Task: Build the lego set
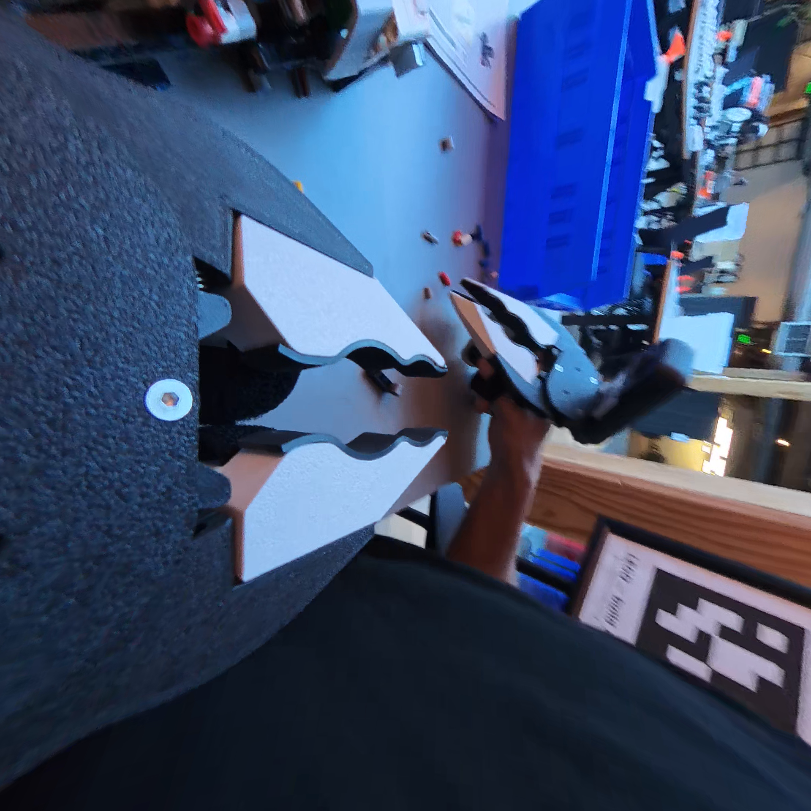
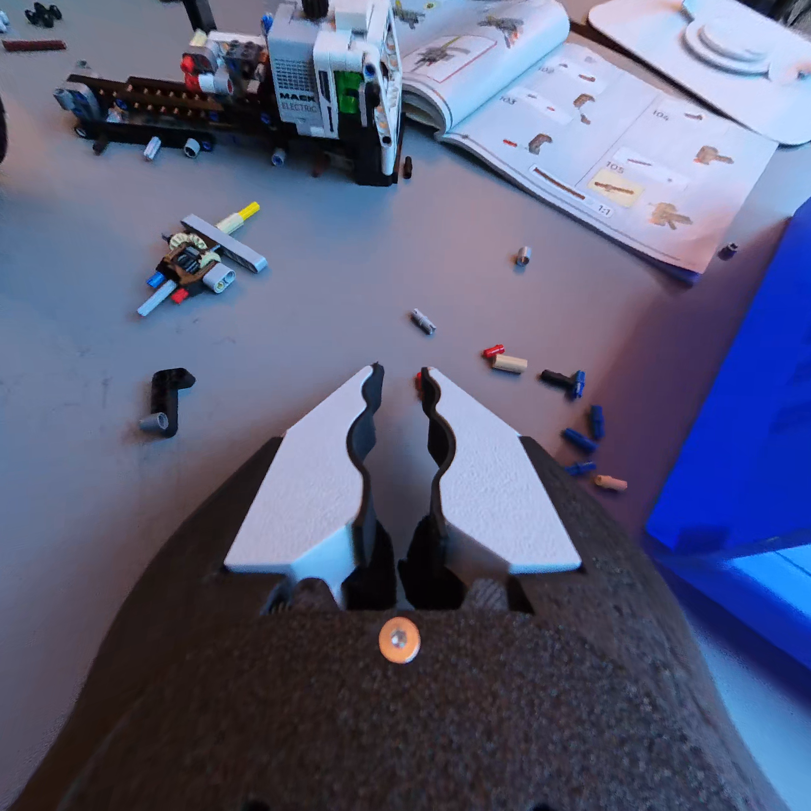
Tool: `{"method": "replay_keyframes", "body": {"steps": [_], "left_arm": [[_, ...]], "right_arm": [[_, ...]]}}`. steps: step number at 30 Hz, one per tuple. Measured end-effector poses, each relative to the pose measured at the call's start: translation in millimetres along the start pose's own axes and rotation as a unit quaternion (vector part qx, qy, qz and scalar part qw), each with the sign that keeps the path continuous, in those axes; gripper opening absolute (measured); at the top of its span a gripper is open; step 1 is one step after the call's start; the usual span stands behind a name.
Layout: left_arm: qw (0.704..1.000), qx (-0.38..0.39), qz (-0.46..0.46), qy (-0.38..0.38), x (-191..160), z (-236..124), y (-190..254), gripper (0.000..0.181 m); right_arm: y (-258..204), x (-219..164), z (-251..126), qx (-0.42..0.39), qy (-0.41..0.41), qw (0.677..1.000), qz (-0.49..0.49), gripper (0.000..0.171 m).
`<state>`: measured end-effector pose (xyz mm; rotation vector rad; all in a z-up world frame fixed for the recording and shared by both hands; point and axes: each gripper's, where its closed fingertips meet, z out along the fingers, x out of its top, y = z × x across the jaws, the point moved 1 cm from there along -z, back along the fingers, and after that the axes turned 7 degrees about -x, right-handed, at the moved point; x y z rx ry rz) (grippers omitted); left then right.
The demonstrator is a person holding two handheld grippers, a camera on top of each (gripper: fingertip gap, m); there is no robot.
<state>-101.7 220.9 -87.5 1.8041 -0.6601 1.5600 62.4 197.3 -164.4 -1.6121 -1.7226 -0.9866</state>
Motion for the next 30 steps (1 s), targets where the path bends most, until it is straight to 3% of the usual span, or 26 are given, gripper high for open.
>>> {"method": "replay_keyframes", "body": {"steps": [13, 20, 27, 30], "left_arm": [[1.000, -0.027, -0.004, -0.006, -3, 6, 7, 0.020], [0.999, -0.028, -0.028, 0.011, 1, 2, 2, 0.020], [1.000, -0.025, -0.013, 0.000, -1, 4, 5, 0.020], [1.000, -0.020, -0.001, -0.011, -3, 5, 6, 0.020]], "right_arm": [[1, -16, 6, 0.009, -0.053, 0.998, -0.013, 0.016], [0, -16, 7, 0.003, -0.053, 0.998, -0.030, 0.000], [-6, -11, -2, 0.003, -0.032, 0.999, -0.027, 0.000], [3, -9, 0, -0.010, -0.029, 0.999, -0.021, 0.015]]}}
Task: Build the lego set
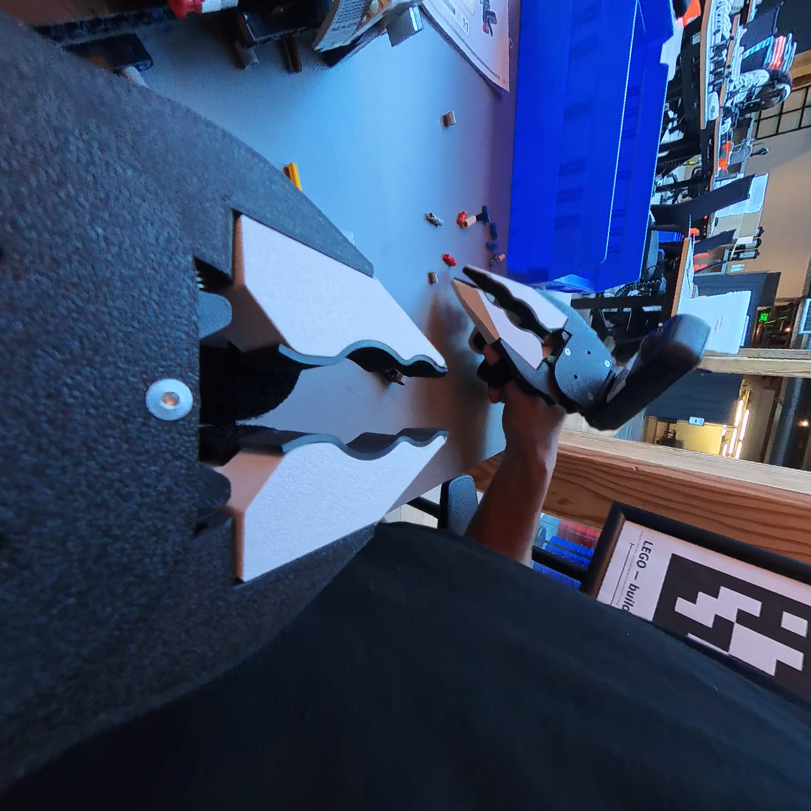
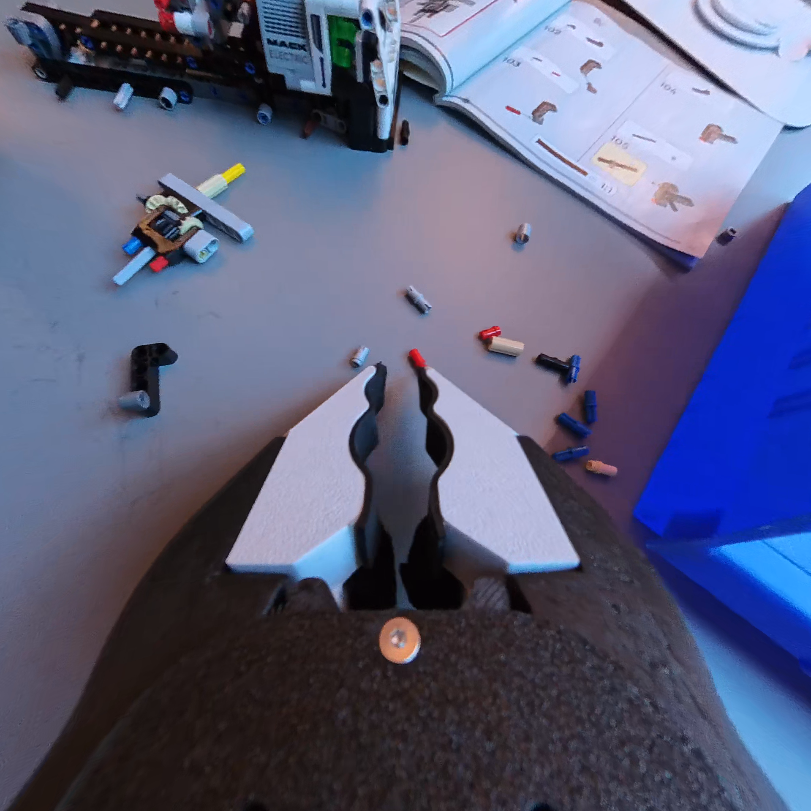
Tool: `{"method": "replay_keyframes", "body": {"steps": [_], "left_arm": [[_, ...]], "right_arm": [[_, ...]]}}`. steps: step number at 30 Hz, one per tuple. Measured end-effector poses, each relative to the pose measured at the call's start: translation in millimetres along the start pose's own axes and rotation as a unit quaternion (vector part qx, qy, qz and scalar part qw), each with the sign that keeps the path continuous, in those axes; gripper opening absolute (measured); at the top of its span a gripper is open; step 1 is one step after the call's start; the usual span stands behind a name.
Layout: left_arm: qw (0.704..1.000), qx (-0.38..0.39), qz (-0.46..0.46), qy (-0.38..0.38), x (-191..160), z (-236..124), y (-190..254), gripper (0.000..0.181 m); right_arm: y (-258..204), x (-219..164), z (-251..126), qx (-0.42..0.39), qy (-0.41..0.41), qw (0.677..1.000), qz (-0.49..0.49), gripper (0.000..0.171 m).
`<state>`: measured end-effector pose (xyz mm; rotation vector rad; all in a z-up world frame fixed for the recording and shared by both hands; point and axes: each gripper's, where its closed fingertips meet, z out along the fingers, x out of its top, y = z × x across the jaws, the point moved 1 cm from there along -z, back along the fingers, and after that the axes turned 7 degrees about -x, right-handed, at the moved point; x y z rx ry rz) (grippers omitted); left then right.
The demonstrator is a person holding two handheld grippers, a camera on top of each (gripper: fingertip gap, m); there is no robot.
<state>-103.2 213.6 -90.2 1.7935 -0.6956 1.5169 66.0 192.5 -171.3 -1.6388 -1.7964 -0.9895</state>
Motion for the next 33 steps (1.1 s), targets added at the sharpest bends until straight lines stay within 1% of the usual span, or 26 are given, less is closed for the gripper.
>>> {"method": "replay_keyframes", "body": {"steps": [3, 7, 9, 12, 14, 17, 19, 21, 24, 26, 29, 33], "left_arm": [[1.000, -0.003, 0.003, -0.001, 0, 2, 3, 0.020], [1.000, -0.012, 0.002, 0.005, 3, 4, 8, 0.020], [1.000, -0.016, 0.003, 0.007, 4, 6, 11, 0.020], [1.000, -0.014, 0.010, 0.002, 3, 6, 12, 0.020], [1.000, -0.014, 0.010, 0.000, 3, 6, 12, 0.020], [1.000, -0.008, 0.010, -0.001, 2, 5, 9, 0.019], [1.000, -0.004, 0.008, -0.002, 1, 3, 6, 0.019], [1.000, -0.002, 0.003, -0.002, 0, 2, 4, 0.019], [1.000, 0.004, 0.002, -0.009, -2, 2, 2, 0.019], [1.000, 0.006, 0.006, -0.013, -3, 3, 2, 0.019], [1.000, 0.007, 0.010, -0.019, -5, 4, 3, 0.019], [1.000, 0.005, 0.010, -0.017, -3, 5, 5, 0.019]], "right_arm": [[8, 0, 7, 0.013, -0.004, 1.000, 0.012, 0.015], [10, 0, 14, 0.033, -0.014, 0.999, 0.000, 0.015], [7, -2, 17, 0.048, -0.024, 0.999, 0.000, 0.013], [8, -2, 17, 0.053, -0.030, 0.998, -0.004, 0.005], [6, -2, 15, 0.053, -0.032, 0.998, -0.010, 0.005], [-14, 12, 1, 0.079, -0.004, 0.997, -0.008, 0.005], [-47, 20, -16, 0.133, 0.011, 0.991, -0.021, 0.005], [-75, 17, -29, 0.157, 0.007, 0.986, -0.054, 0.005], [-111, 8, -42, 0.197, -0.003, 0.979, -0.059, 0.004], [-125, 0, -45, 0.199, -0.008, 0.978, -0.057, 0.005], [-128, -14, -39, 0.173, -0.026, 0.983, -0.058, 0.005], [-131, -12, -36, 0.160, -0.017, 0.986, -0.048, 0.005]]}}
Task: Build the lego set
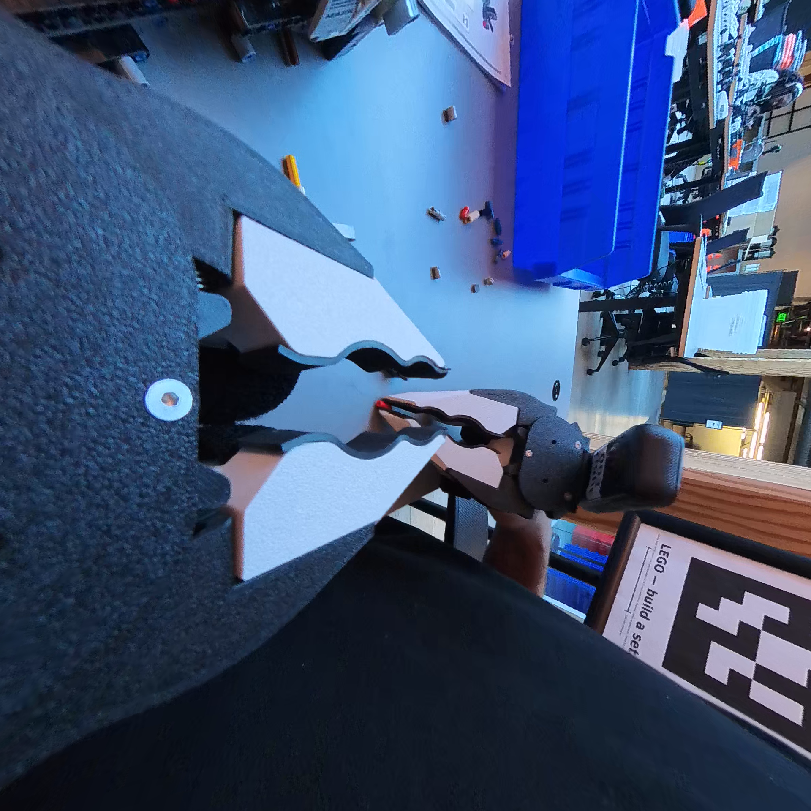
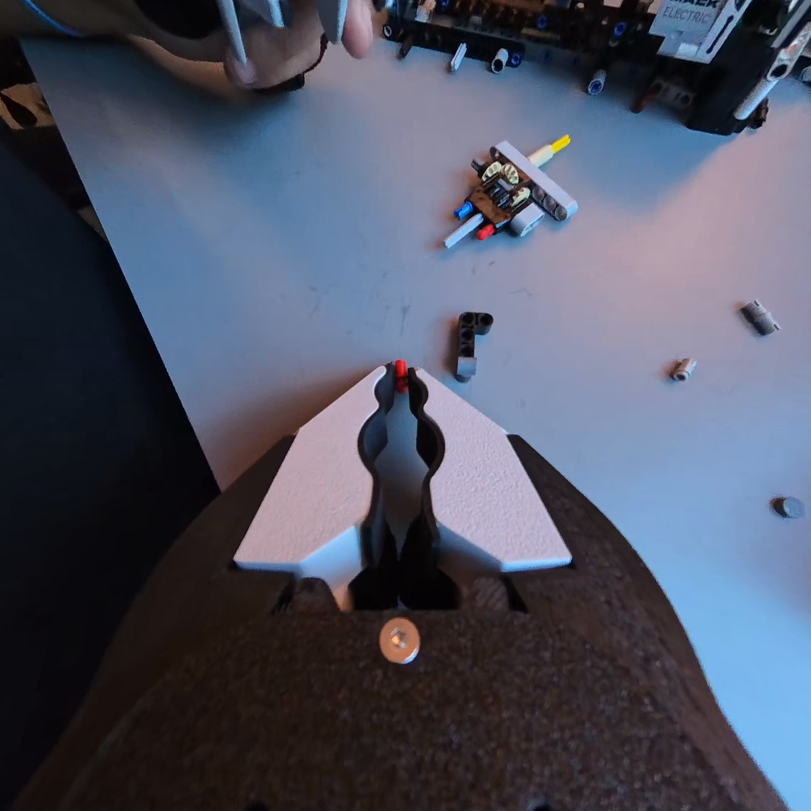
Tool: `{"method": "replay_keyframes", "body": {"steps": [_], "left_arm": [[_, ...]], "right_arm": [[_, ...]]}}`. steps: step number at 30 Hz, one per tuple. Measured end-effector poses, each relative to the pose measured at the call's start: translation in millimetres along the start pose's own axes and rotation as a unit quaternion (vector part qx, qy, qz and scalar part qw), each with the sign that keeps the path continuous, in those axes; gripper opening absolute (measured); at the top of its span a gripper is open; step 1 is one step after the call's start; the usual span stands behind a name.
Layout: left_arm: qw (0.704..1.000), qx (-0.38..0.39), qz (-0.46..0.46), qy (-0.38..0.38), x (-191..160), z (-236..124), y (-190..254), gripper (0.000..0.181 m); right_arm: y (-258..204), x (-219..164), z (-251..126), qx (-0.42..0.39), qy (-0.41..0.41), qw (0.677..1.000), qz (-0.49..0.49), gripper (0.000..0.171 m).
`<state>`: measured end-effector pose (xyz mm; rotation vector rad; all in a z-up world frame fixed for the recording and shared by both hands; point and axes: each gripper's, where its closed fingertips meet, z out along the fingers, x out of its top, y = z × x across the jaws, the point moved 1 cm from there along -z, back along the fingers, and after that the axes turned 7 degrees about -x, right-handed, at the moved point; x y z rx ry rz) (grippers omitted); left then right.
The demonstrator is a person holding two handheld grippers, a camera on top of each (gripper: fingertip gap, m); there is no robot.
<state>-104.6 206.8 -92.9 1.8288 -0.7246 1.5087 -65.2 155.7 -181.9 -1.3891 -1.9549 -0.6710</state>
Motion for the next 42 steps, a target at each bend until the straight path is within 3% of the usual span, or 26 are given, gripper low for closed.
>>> {"method": "replay_keyframes", "body": {"steps": [7, 10, 13, 16, 19, 24, 31, 42], "left_arm": [[1.000, 0.003, 0.008, -0.003, 1, 0, 2, 0.019], [1.000, 0.004, 0.011, 0.000, 2, 0, 2, 0.018], [1.000, 0.001, 0.006, 0.002, 2, 0, 2, 0.019], [1.000, -0.003, 0.003, 0.000, 1, 1, 3, 0.019], [1.000, 0.000, 0.009, -0.003, 0, 0, 3, 0.019], [1.000, 0.002, 0.002, 0.005, 2, -2, 0, 0.019], [0.999, -0.014, -0.032, 0.028, 5, -5, -2, 0.019], [0.999, -0.014, -0.041, 0.032, 5, -7, -5, 0.019]], "right_arm": [[7, 2, 0, -0.014, 0.006, 1.000, 0.011, 0.008], [20, 19, -14, -0.021, 0.055, 0.998, 0.029, 0.008], [83, 34, -28, -0.125, 0.082, 0.986, 0.071, 0.010], [164, 14, -26, -0.263, 0.035, 0.955, 0.136, 0.018], [195, -3, -12, -0.294, 0.008, 0.938, 0.183, 0.022], [207, -11, -5, -0.339, -0.032, 0.924, 0.175, 0.013], [214, -10, 0, -0.324, -0.030, 0.922, 0.208, 0.018], [210, -7, -3, -0.321, -0.024, 0.928, 0.187, 0.004]]}}
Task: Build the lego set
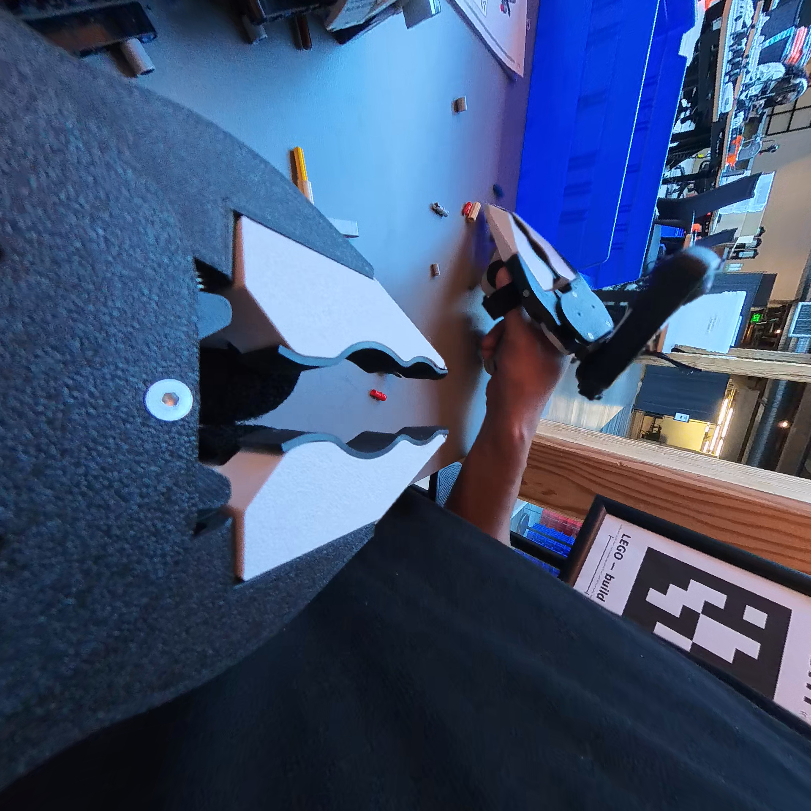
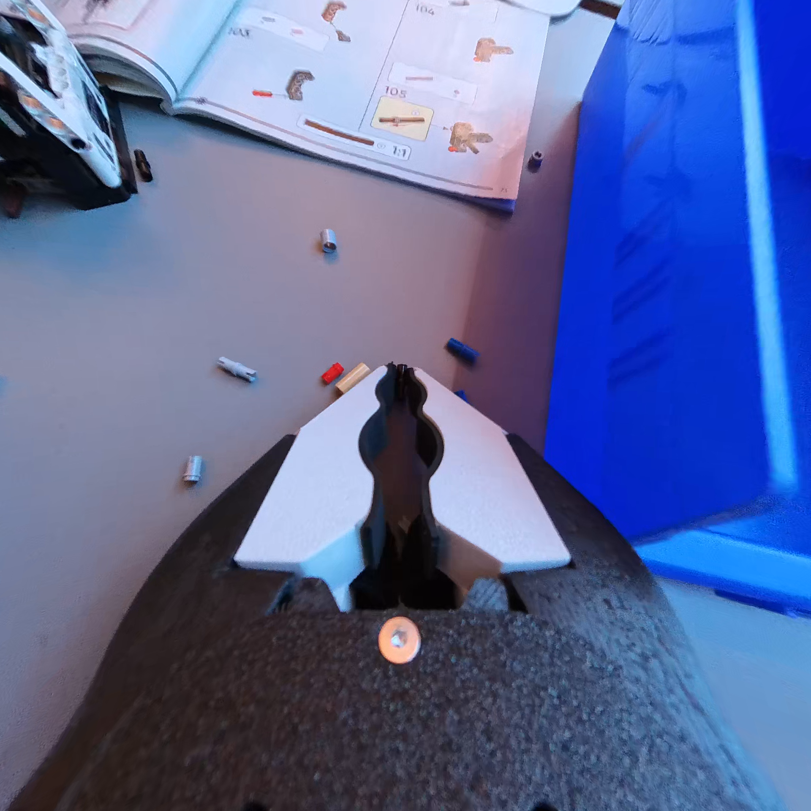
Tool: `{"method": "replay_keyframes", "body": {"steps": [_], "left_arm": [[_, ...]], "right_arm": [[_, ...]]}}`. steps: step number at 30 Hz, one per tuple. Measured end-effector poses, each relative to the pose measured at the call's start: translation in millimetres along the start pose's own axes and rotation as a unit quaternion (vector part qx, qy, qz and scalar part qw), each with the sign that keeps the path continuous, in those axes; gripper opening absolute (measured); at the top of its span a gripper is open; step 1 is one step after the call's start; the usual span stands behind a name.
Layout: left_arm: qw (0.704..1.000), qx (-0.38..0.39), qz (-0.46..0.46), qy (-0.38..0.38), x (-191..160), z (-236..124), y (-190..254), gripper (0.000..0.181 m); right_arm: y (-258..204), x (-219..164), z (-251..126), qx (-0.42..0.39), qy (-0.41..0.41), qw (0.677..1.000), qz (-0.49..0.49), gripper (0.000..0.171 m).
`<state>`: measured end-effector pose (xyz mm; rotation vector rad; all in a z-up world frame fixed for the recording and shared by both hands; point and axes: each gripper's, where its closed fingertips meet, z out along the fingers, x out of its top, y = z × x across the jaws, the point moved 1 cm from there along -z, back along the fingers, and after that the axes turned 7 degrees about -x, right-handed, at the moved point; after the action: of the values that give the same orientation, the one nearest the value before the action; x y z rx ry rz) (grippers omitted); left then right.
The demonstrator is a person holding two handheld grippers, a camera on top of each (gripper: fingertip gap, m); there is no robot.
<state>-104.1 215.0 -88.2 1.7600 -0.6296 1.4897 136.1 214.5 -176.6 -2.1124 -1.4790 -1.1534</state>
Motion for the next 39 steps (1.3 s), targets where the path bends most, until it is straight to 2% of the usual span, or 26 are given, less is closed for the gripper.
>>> {"method": "replay_keyframes", "body": {"steps": [3, 6, 8, 10, 12, 17, 24, 34, 39], "left_arm": [[1.000, 0.003, 0.004, -0.004, -1, 0, 0, 0.019], [1.000, 0.010, 0.011, -0.009, -1, 0, -2, 0.019], [1.000, 0.017, 0.015, -0.011, -1, -1, -3, 0.018], [0.999, 0.039, 0.029, -0.014, 0, -5, -9, 0.013], [0.996, 0.067, 0.053, -0.008, 5, -13, -16, 0.011], [0.993, 0.104, 0.061, -0.009, 9, -25, -29, 0.012], [0.990, 0.116, 0.073, -0.035, 0, -21, -33, 0.012], [0.988, 0.117, 0.082, -0.053, -5, -17, -31, 0.012], [0.988, 0.117, 0.085, -0.057, -7, -16, -30, 0.012]], "right_arm": [[-19, 19, -26, 0.047, 0.051, 0.997, -0.026, 0.003], [-67, 30, -63, 0.128, 0.092, 0.981, -0.109, 0.004], [-98, 29, -82, 0.181, 0.102, 0.970, -0.126, 0.004], [-135, 19, -101, 0.264, 0.092, 0.951, -0.135, 0.004], [-164, 4, -110, 0.306, 0.067, 0.936, -0.160, 0.004], [-210, -27, -114, 0.325, 0.027, 0.920, -0.217, 0.004], [-207, -45, -107, 0.306, 0.003, 0.924, -0.228, 0.004], [-202, -42, -103, 0.294, 0.012, 0.934, -0.205, 0.007], [-167, -25, -120, 0.293, 0.049, 0.944, -0.144, 0.015]]}}
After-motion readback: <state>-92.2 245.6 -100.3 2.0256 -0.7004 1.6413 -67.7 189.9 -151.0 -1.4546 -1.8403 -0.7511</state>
